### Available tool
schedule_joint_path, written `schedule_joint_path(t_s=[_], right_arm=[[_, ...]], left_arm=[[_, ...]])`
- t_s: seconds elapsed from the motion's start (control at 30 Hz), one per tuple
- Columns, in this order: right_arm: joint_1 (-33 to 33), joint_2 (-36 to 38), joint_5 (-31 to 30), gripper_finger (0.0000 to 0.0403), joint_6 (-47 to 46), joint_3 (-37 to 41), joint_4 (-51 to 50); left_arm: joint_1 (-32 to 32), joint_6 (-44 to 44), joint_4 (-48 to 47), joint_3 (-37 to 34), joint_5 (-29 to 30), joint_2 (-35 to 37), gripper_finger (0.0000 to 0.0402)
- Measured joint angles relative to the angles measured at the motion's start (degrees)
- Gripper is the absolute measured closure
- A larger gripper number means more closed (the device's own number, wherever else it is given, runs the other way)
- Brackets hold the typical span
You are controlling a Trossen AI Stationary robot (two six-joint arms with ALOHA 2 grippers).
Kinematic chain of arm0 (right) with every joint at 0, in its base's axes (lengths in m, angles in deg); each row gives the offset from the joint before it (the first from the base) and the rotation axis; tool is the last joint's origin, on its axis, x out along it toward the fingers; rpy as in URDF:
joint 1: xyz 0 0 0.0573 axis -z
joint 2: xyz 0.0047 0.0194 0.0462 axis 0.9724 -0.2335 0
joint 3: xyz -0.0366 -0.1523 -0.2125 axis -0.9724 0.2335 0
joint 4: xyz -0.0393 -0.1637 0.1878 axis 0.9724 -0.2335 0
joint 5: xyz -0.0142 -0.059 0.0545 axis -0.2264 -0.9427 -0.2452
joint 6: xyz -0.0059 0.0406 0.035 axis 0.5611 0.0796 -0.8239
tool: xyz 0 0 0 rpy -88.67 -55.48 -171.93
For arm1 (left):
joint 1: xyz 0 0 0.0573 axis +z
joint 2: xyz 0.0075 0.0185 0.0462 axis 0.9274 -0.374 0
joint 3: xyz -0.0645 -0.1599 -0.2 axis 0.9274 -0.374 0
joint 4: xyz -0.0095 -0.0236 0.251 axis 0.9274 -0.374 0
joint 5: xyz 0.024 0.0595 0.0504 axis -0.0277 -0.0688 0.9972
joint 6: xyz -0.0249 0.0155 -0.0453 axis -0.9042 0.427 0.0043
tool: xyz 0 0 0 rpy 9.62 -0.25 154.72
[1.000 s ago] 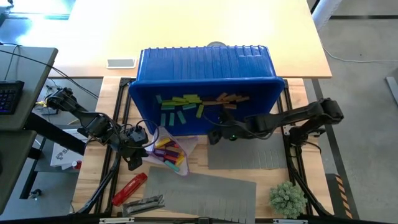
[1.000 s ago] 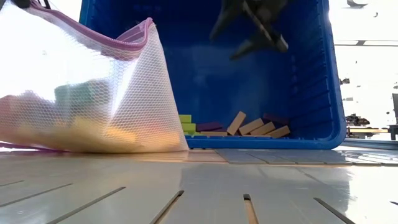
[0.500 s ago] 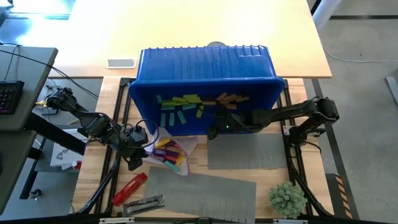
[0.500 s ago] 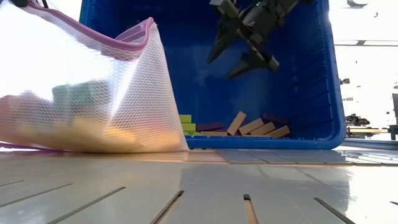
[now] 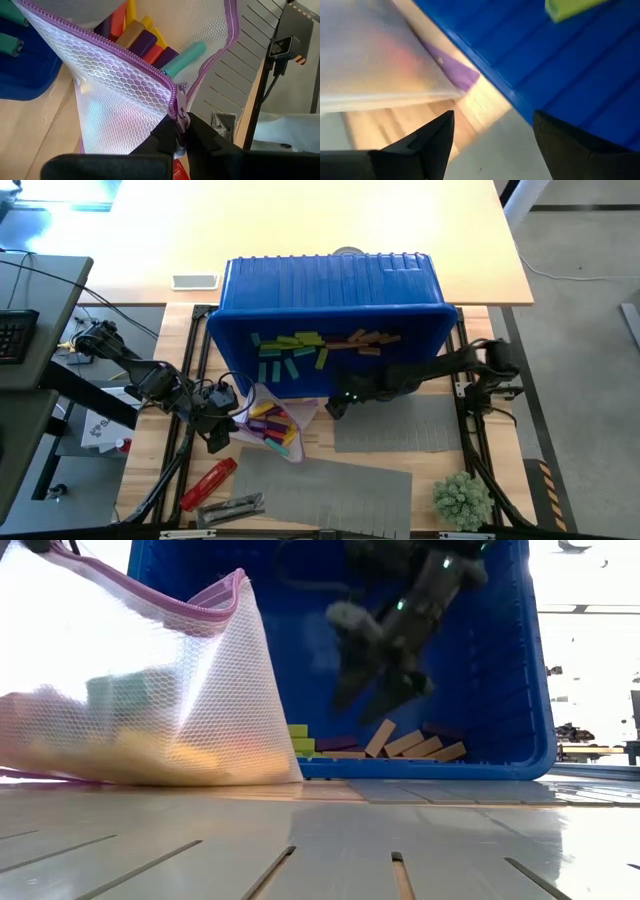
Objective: Sort blocks
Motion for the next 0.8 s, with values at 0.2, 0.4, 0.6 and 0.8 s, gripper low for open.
schedule_joint_path(t_s=[0.2, 0.4, 0.6, 0.8], right_arm=[[1.77, -5.0, 0.18, 0.0151, -0.5, 0.0, 7.79], [3.67, -10.74, -2.12, 0.0151, 10.7, -6.3, 11.34], [5.28, -18.92, -5.94, 0.0151, 18.73, -15.13, 15.86], [6.83, -25.35, -8.39, 0.0151, 19.16, -20.93, 21.34]], left_arm=[[0.04, -0.2, 0.02, 0.0, 0.44, 0.0, 0.0402], [0.02, -0.65, 0.11, 0.0, 0.42, -0.01, 0.0402], [0.07, -0.63, 0.13, 0.0, 0.41, -0.02, 0.0402], [0.09, -1.3, 0.13, 0.0, 1.74, -0.02, 0.0402]])
